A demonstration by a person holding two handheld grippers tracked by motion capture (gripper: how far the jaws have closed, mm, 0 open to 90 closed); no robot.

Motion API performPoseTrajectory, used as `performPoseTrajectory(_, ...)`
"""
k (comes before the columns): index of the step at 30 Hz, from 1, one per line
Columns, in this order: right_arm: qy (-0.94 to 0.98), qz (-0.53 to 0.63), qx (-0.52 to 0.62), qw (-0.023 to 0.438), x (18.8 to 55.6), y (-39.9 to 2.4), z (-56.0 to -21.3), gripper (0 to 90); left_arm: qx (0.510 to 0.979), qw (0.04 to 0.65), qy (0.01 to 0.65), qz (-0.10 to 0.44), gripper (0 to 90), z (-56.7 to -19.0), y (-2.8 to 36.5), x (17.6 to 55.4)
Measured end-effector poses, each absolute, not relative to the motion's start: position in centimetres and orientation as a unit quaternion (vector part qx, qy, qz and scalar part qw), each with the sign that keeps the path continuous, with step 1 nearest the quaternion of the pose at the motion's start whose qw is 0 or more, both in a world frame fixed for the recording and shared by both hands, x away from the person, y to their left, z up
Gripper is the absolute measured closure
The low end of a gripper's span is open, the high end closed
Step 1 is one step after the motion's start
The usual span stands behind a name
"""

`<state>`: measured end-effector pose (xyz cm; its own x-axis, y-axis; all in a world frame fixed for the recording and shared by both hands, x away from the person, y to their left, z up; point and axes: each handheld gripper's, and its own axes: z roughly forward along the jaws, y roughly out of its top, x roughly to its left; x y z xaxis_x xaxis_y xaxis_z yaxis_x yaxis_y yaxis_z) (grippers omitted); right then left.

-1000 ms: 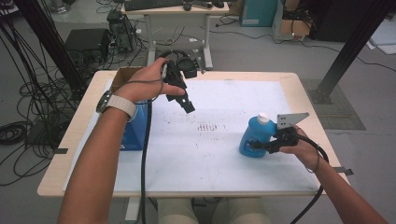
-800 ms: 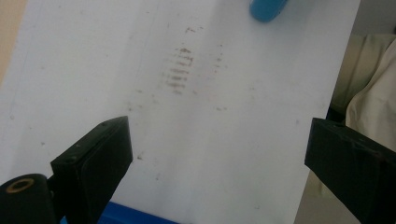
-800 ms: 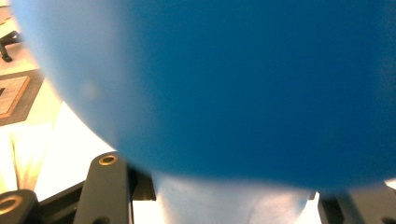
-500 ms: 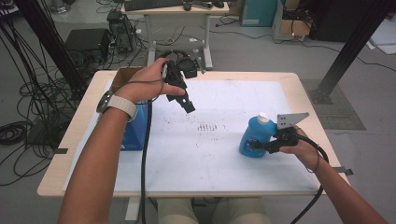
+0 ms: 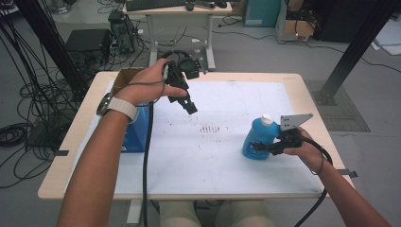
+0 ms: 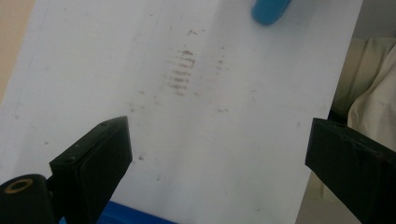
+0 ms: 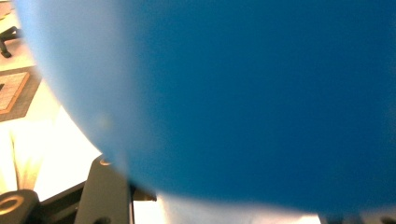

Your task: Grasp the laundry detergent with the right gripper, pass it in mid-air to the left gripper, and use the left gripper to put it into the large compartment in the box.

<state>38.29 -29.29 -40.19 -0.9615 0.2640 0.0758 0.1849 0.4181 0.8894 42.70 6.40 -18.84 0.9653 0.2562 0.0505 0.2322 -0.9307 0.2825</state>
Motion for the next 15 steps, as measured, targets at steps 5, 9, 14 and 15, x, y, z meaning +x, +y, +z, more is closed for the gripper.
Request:
performPoseTrajectory(5,0.843,0.520,0.133,0.041,38.5,-29.4,-40.1,42.8,0.981,0.138,0.125,0.044,7.5,-18.5,6.5,42.4)
performPoseTrajectory(9,0.840,0.524,0.133,0.042,38.5,-29.7,-39.3,42.7,0.980,0.142,0.131,0.044,7.3,-18.2,6.5,42.1)
performPoseTrajectory(14,0.842,0.524,0.127,0.035,38.3,-29.6,-37.8,42.7,0.979,0.146,0.132,0.046,7.3,-17.4,6.5,41.6)
performPoseTrajectory(15,0.842,0.524,0.126,0.032,38.3,-29.5,-37.6,42.7,0.979,0.147,0.131,0.047,7.3,-17.2,6.5,41.4)
